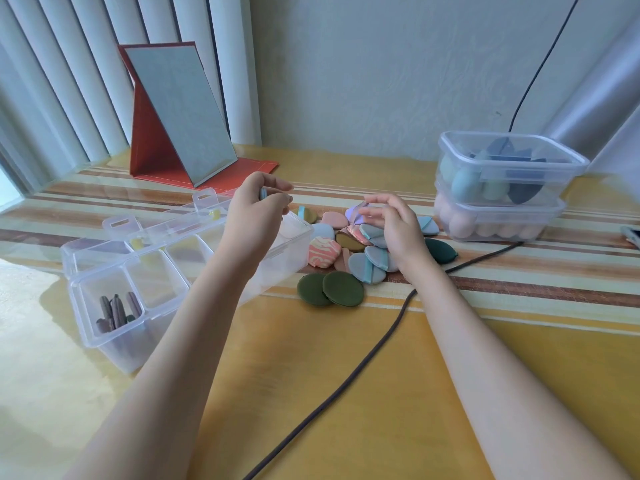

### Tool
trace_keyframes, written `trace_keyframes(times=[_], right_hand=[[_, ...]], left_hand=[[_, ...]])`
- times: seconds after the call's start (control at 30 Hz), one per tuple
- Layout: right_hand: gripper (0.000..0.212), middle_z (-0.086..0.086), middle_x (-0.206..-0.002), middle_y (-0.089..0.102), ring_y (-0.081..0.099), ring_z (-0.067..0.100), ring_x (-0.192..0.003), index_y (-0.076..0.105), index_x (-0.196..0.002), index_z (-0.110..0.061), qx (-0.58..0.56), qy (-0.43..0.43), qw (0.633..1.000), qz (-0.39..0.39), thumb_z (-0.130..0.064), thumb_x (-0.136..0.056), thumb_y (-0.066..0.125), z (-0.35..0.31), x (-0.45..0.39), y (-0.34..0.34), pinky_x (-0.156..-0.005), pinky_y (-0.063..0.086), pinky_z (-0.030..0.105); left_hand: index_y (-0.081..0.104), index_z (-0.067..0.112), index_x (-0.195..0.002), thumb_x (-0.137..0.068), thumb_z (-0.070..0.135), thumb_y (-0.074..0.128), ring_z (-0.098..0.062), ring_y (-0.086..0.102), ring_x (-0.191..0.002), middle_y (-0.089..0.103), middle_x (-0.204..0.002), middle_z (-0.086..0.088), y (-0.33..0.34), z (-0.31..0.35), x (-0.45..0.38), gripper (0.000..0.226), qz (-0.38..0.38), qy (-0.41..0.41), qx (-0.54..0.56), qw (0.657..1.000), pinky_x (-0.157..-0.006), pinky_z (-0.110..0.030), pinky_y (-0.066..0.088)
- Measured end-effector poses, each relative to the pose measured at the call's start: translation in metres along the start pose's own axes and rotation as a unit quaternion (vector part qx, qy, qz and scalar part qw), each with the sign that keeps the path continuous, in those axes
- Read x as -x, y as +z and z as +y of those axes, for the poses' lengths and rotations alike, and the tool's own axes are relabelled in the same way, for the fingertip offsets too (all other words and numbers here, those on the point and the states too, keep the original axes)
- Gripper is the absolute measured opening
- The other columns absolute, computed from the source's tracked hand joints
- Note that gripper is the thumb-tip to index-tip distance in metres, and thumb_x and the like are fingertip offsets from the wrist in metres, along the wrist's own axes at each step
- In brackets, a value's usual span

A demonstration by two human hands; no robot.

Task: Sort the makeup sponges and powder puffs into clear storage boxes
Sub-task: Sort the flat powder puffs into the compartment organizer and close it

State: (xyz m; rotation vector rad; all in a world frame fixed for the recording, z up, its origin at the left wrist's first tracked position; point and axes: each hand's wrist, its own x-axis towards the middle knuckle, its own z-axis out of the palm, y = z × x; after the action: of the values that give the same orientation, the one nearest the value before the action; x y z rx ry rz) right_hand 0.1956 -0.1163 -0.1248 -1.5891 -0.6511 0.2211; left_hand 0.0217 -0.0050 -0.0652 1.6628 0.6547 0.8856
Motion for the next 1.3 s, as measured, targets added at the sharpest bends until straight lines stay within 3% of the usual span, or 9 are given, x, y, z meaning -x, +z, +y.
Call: trace_keyframes(times=[0.27, 0.4, 0.5, 0.57, 0.77, 1.0, 1.13, 1.2, 1.3], right_hand=[[0.035, 0.005, -0.107, 0.069, 0.066, 0.013, -0.097, 0.063, -0.101, -0.009, -0.042, 0.082, 0.980, -0.175, -0.001, -0.080, 0.036, -0.012, 0.005, -0.012, -0.075, 0.052, 0.018], [0.024, -0.007, -0.118, 0.061, 0.053, 0.014, -0.118, 0.065, -0.111, -0.031, 0.186, 0.027, 0.964, -0.190, -0.035, -0.092, 0.051, -0.013, 0.010, 0.003, -0.094, 0.043, 0.030], [0.047, -0.001, -0.138, 0.048, 0.032, 0.023, -0.133, 0.049, -0.132, -0.046, 0.487, -0.052, 0.845, -0.214, -0.057, -0.087, 0.046, -0.013, 0.012, 0.026, -0.107, 0.022, 0.046], [0.050, 0.003, -0.146, 0.038, 0.021, 0.027, -0.138, 0.044, -0.136, -0.046, 0.521, -0.051, 0.822, -0.223, -0.055, -0.087, 0.045, -0.015, 0.013, 0.035, -0.108, 0.015, 0.050], [0.011, -0.010, -0.083, 0.059, 0.053, 0.020, -0.100, 0.047, -0.095, -0.036, 0.450, -0.091, 0.870, -0.180, -0.045, -0.091, 0.044, -0.016, 0.022, 0.041, -0.095, 0.024, 0.042], [0.018, -0.017, -0.090, 0.062, 0.055, 0.001, -0.083, 0.064, -0.092, -0.028, 0.190, -0.096, 0.974, -0.080, -0.013, -0.083, 0.059, -0.025, 0.023, 0.034, -0.068, 0.044, 0.025], [0.028, -0.023, -0.072, 0.069, 0.062, 0.005, -0.079, 0.074, -0.068, -0.032, 0.134, -0.027, 0.974, -0.179, -0.034, -0.076, 0.047, -0.033, 0.017, 0.020, -0.070, 0.048, 0.026], [0.028, -0.014, -0.086, 0.073, 0.065, 0.007, -0.090, 0.075, -0.083, -0.031, 0.117, -0.047, 0.987, -0.104, -0.028, -0.087, 0.048, -0.031, 0.007, 0.013, -0.075, 0.049, 0.022], [0.035, 0.006, -0.131, 0.059, 0.050, 0.021, -0.124, 0.054, -0.131, -0.015, 0.311, -0.048, 0.949, 0.017, -0.019, -0.098, 0.044, -0.010, -0.014, 0.002, -0.098, 0.040, 0.029]], left_hand=[[0.056, 0.019, -0.083, -0.086, 0.000, 0.049, -0.017, 0.057, -0.082, 0.061, -0.094, -0.004, 0.001, 0.000, 0.000, 0.021, -0.003, -0.001, -0.004, 1.000, -0.072, -0.022, 0.047], [0.056, 0.019, -0.083, -0.086, 0.000, 0.049, -0.018, 0.057, -0.082, 0.061, -0.094, -0.005, 0.001, 0.001, 0.001, 0.020, 0.002, 0.000, -0.006, 1.000, -0.074, -0.025, 0.047], [0.057, 0.019, -0.084, -0.086, 0.000, 0.050, -0.019, 0.057, -0.083, 0.060, -0.088, -0.001, 0.001, 0.001, 0.001, 0.020, 0.000, -0.001, -0.013, 1.000, -0.079, -0.031, 0.048], [0.057, 0.019, -0.084, -0.086, 0.001, 0.050, -0.019, 0.057, -0.084, 0.060, -0.085, 0.000, 0.001, 0.001, 0.001, 0.020, 0.001, -0.003, -0.016, 1.000, -0.082, -0.034, 0.049], [0.057, 0.022, -0.083, -0.085, 0.002, 0.050, -0.021, 0.057, -0.085, 0.060, -0.082, 0.001, 0.002, 0.001, 0.001, 0.021, 0.000, -0.004, -0.030, 1.000, -0.085, -0.042, 0.050], [0.056, 0.018, -0.084, -0.086, -0.002, 0.048, -0.016, 0.059, -0.079, 0.060, -0.089, -0.002, 0.000, 0.000, 0.000, 0.021, 0.008, -0.004, 0.013, 1.000, -0.075, -0.028, 0.050], [0.056, 0.017, -0.084, -0.086, -0.002, 0.048, -0.015, 0.059, -0.077, 0.060, -0.088, -0.001, 0.000, 0.000, 0.000, 0.021, 0.010, -0.003, 0.026, 1.000, -0.074, -0.027, 0.050], [0.056, 0.017, -0.084, -0.086, -0.002, 0.047, -0.015, 0.059, -0.078, 0.061, -0.087, -0.001, 0.000, 0.000, 0.000, 0.021, 0.009, -0.007, 0.033, 0.999, -0.075, -0.028, 0.051], [0.057, 0.014, -0.086, -0.089, -0.003, 0.043, -0.017, 0.064, -0.083, 0.065, -0.089, -0.003, 0.001, 0.003, 0.002, 0.021, 0.019, 0.000, 0.066, 0.998, -0.081, -0.030, 0.053]])
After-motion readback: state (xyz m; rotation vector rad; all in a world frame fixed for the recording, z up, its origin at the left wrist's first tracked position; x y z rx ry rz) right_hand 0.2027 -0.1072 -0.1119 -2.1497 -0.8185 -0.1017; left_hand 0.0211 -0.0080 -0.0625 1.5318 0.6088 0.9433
